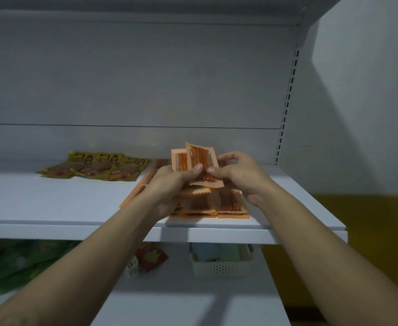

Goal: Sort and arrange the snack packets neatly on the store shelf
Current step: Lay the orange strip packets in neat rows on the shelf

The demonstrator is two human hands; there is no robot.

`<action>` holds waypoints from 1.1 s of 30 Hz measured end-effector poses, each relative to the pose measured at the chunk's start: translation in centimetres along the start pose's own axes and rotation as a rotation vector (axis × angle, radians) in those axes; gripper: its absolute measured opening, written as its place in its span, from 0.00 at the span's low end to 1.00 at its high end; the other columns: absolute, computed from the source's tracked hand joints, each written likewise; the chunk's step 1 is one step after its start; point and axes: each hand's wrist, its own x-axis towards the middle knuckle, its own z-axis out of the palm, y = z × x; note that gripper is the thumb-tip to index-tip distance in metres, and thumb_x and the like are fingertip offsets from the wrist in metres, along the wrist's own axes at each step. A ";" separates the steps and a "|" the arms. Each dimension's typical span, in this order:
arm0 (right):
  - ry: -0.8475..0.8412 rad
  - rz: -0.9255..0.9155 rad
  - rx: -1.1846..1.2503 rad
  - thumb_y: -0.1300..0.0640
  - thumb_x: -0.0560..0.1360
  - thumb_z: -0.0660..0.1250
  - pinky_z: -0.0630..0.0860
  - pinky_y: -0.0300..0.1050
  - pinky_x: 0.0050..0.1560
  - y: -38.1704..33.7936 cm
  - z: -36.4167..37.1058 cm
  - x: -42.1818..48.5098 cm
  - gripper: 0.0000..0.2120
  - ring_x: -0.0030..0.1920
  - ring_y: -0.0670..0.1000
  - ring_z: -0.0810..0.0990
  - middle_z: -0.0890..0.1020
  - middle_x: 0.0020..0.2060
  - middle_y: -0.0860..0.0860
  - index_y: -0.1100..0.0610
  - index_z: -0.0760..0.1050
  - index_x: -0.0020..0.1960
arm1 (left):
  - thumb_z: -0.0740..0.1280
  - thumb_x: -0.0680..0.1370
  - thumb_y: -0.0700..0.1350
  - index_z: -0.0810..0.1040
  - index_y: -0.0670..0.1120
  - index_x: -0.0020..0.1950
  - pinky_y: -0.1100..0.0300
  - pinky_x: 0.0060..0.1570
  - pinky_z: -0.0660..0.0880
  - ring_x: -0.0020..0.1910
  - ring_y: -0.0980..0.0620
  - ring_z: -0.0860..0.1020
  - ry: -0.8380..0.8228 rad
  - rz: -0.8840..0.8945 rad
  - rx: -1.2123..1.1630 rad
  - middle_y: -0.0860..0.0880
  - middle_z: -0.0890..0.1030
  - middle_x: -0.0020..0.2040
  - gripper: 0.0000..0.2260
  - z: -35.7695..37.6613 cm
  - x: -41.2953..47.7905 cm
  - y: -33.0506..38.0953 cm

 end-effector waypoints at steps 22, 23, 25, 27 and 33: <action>0.204 -0.023 -0.561 0.48 0.77 0.70 0.80 0.50 0.48 3.4 -3.6 -1.7 0.06 0.47 0.50 0.81 0.81 0.45 0.47 0.49 0.76 0.45 | 0.71 0.77 0.40 0.79 0.42 0.53 0.50 0.42 0.82 0.45 0.45 0.85 0.181 0.070 0.133 0.43 0.86 0.45 0.06 -1.5 -1.1 -0.3; 0.173 -0.037 -0.666 0.46 0.77 0.69 0.77 0.45 0.43 3.1 -3.6 -1.6 0.06 0.45 0.47 0.79 0.79 0.43 0.44 0.48 0.75 0.46 | 0.71 0.77 0.40 0.79 0.42 0.53 0.53 0.38 0.82 0.43 0.46 0.86 0.184 0.082 0.127 0.44 0.87 0.44 0.06 -1.6 -1.0 -0.2; 0.113 -0.048 -0.793 0.45 0.76 0.69 0.68 0.38 0.35 2.8 -3.5 -1.6 0.05 0.39 0.40 0.74 0.75 0.39 0.38 0.44 0.75 0.47 | 0.71 0.77 0.40 0.79 0.42 0.53 0.57 0.33 0.81 0.42 0.48 0.86 0.187 0.099 0.110 0.45 0.87 0.43 0.06 -2.1 -0.7 0.0; 0.098 -0.065 -0.798 0.44 0.77 0.68 0.68 0.37 0.38 2.8 -3.2 -1.6 0.05 0.41 0.40 0.75 0.76 0.42 0.37 0.43 0.77 0.50 | 0.72 0.76 0.41 0.79 0.42 0.55 0.54 0.37 0.82 0.43 0.47 0.86 0.185 0.098 0.126 0.45 0.87 0.44 0.08 -2.6 -0.2 0.1; 0.036 -0.161 -0.459 0.39 0.76 0.67 0.76 0.43 0.46 -2.0 -0.5 -0.1 0.23 0.46 0.46 0.82 0.84 0.49 0.47 0.52 0.76 0.64 | 0.76 0.72 0.46 0.79 0.44 0.53 0.55 0.39 0.82 0.42 0.48 0.86 0.178 0.138 0.155 0.47 0.87 0.42 0.13 -3.3 1.6 0.8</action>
